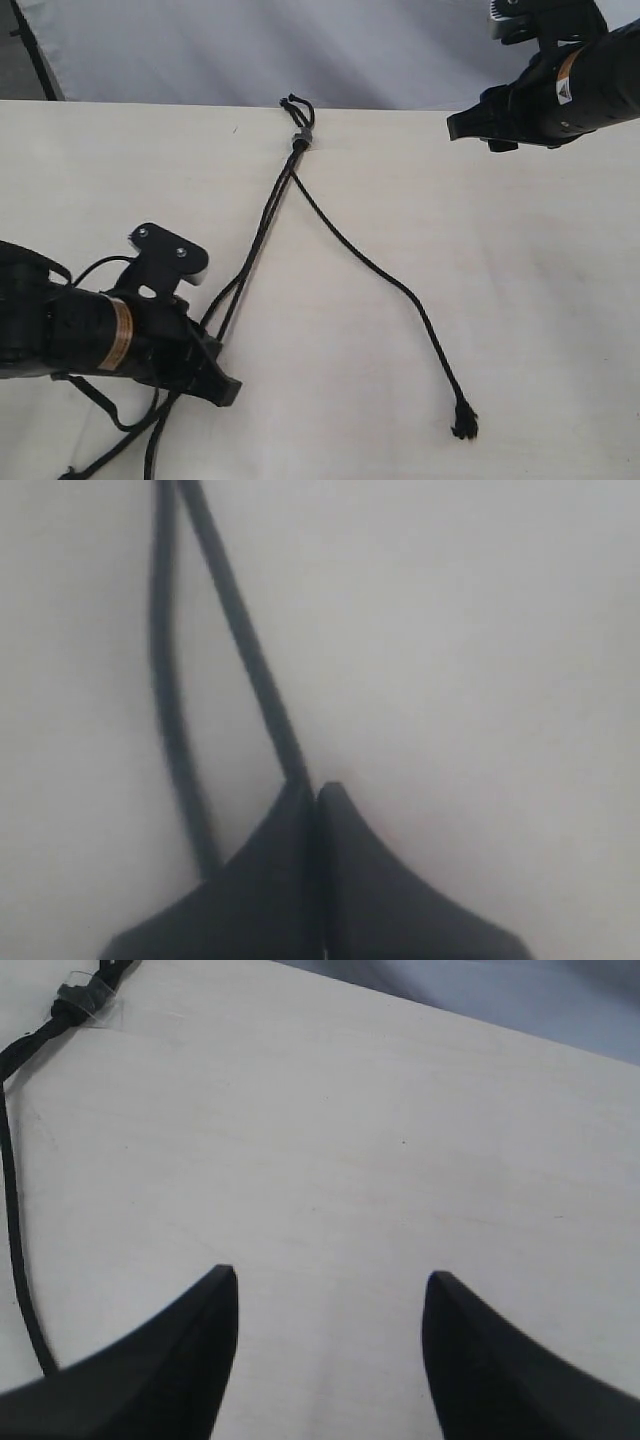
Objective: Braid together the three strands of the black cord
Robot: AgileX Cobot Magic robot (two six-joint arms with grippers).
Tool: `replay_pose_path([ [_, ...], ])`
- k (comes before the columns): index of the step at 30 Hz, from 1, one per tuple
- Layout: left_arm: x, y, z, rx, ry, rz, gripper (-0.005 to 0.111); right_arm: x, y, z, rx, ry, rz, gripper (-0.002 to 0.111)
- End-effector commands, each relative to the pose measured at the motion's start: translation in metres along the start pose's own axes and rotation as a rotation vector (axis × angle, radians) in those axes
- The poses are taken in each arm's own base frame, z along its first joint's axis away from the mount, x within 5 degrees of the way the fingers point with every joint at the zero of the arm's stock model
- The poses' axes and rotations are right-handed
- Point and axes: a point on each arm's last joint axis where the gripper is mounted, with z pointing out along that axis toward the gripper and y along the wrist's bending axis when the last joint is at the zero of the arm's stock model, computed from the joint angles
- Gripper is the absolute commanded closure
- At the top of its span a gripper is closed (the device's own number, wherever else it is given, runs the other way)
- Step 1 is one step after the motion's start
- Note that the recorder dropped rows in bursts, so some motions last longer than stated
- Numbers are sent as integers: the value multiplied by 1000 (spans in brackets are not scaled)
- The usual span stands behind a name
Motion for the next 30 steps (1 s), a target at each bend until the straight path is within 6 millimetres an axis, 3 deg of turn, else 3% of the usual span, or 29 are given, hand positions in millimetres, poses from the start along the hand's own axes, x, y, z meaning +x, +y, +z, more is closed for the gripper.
replay_pose_path([
  [1, -9, -21, -3, -23, 13, 77, 107, 0, -1, 1, -2, -7, 1, 55],
  [4, -26, -7, -19, -218, 44, 30, 107, 1, -1, 1, 0, -3, 3, 55],
  [8, -43, 24, -56, -462, 32, 9, 107, 1, 0, 1, -5, 0, 16, 55],
  [10, -48, 36, -70, -502, -19, -13, 107, 2, 1, 1, -17, 6, 45, 55],
  [13, -47, 55, -75, -488, -69, -86, 107, 2, 5, 1, -47, 10, 100, 55],
  [19, -29, 71, -49, -387, -36, -106, 107, 1, 22, -3, -89, 5, 48, 55],
  [24, -12, 74, -11, -335, 79, -163, 107, -1, 35, -6, -129, -28, 22, 55],
  [27, -6, 66, 10, -244, 98, -172, 107, -2, 35, -6, -130, -31, 22, 55],
  [30, -4, 45, 25, -133, 90, -133, 107, -2, 35, -6, -124, -35, 5, 55],
])
